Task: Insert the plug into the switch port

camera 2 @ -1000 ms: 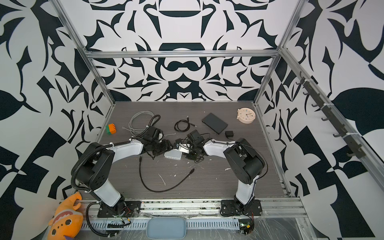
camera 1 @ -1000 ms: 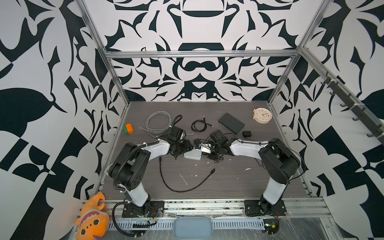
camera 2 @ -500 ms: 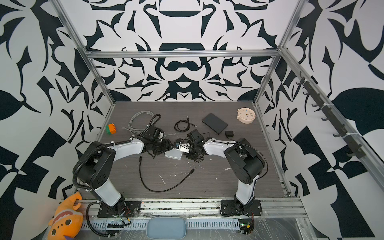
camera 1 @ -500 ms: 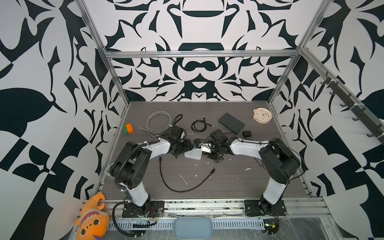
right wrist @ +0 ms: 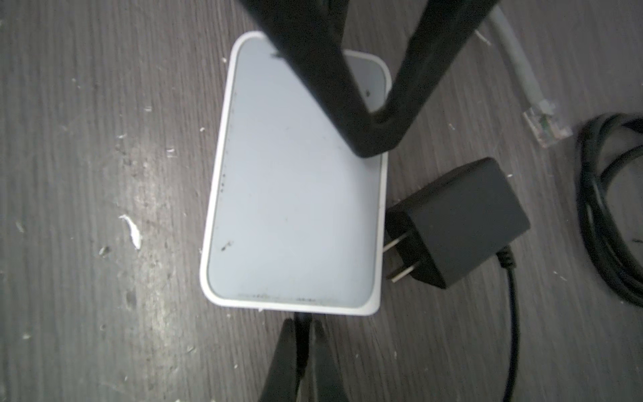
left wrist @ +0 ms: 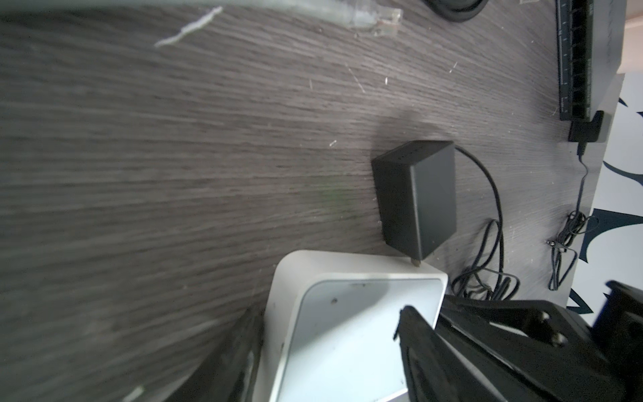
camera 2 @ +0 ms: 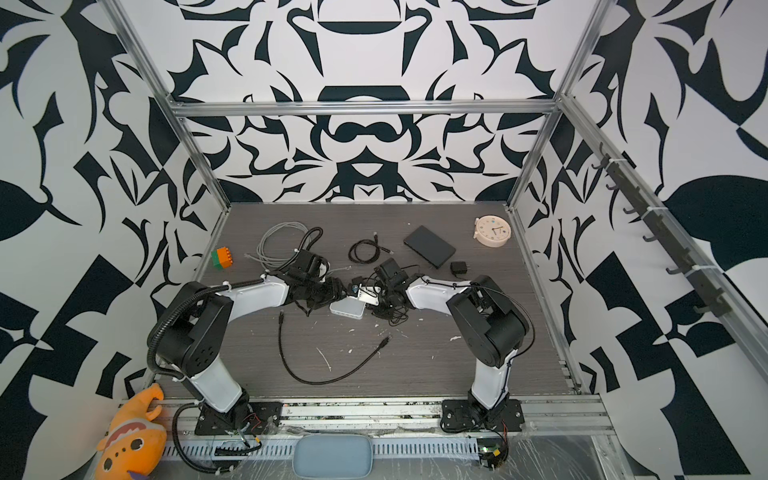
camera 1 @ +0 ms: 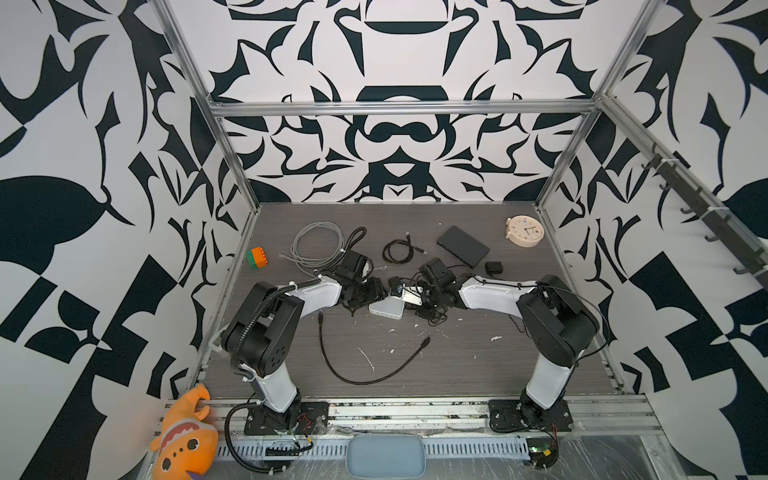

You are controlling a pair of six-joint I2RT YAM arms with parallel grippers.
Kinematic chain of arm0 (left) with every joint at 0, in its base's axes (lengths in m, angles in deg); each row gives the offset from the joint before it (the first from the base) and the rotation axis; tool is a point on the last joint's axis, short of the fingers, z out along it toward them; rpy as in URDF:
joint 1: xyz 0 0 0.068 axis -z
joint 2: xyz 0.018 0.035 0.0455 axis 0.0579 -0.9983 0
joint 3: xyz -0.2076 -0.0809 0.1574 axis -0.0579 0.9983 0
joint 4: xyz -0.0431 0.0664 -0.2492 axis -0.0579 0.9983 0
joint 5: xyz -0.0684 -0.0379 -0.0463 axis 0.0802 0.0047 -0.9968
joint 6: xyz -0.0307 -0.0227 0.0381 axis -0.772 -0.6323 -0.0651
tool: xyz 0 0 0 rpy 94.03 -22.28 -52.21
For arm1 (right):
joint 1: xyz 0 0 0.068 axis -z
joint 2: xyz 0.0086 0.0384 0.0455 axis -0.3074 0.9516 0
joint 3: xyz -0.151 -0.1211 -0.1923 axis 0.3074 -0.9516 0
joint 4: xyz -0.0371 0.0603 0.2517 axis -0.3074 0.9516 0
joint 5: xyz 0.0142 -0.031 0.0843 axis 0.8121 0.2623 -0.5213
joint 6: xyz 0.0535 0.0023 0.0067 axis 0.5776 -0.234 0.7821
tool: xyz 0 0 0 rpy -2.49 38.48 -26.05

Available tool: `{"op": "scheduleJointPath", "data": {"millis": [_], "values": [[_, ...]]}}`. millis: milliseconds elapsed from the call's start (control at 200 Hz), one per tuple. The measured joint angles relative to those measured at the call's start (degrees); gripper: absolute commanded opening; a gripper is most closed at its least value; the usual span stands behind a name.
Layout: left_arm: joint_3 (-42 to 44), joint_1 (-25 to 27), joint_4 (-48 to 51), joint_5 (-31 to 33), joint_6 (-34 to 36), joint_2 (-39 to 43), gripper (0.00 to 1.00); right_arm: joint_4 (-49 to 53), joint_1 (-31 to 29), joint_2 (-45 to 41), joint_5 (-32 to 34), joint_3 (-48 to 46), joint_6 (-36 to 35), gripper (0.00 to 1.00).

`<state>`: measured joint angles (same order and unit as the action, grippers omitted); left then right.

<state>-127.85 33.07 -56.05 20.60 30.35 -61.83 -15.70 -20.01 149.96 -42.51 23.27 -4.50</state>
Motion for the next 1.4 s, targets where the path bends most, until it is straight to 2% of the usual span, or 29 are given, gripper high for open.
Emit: {"op": "scheduleJointPath", "data": {"millis": [470,845,1080,1400], "values": [[-0.02,0.07,-0.02,2.03,0.37,0.00,0.64,2.75,0.00,2.86,0.26,4.42,-0.39,0.00],[-4.61,0.15,4.33,1.38,7.76,-2.89,0.62,7.26,-0.35,3.23,-0.70,6.38,-3.78,0.00],[-4.61,0.39,4.35,1.57,8.33,-2.89,0.61,7.08,-0.44,3.23,-0.57,6.38,-2.08,0.00],[-4.59,2.08,3.80,4.94,7.30,-2.89,0.61,7.23,-0.59,3.37,-0.48,6.58,0.70,0.00]]}}
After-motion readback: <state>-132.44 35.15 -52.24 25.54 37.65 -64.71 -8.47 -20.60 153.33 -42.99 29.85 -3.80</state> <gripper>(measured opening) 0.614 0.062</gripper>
